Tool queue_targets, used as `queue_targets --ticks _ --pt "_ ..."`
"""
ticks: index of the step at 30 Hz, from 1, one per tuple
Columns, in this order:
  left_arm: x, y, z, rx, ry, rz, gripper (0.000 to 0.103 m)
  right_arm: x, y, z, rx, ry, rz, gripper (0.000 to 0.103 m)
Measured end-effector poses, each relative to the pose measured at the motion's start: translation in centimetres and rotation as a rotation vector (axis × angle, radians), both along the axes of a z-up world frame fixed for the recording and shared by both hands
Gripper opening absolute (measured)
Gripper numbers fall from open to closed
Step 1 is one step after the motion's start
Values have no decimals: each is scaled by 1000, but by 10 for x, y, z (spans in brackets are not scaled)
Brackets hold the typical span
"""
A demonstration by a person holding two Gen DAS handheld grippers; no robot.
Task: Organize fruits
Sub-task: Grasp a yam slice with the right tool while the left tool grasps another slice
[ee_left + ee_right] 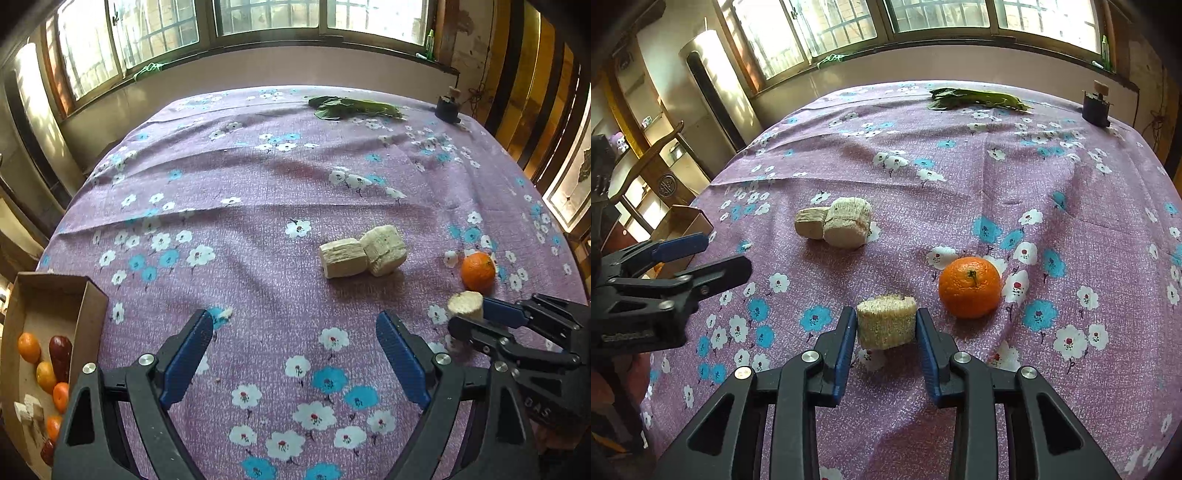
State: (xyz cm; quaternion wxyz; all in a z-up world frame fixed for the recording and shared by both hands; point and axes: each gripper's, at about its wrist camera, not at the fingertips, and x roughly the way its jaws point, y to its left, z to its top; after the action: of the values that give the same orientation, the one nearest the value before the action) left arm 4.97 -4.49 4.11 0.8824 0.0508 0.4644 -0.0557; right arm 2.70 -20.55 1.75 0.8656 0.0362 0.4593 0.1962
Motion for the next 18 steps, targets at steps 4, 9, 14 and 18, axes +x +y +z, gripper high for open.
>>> queue_targets --ticks 4,9,14,18 --pt "19 -7 -7 37 -16 -34 89 0 0 -1 5 -3 12 35" --pt "40 -13 -20 66 -3 -88 89 2 1 -6 12 15 23 36" --pt "50 -23 -32 80 -1 -159 88 2 1 -6 13 17 27 36" --pt "51 -21 -29 -47 25 -197 38 3 3 -6 -10 7 24 35"
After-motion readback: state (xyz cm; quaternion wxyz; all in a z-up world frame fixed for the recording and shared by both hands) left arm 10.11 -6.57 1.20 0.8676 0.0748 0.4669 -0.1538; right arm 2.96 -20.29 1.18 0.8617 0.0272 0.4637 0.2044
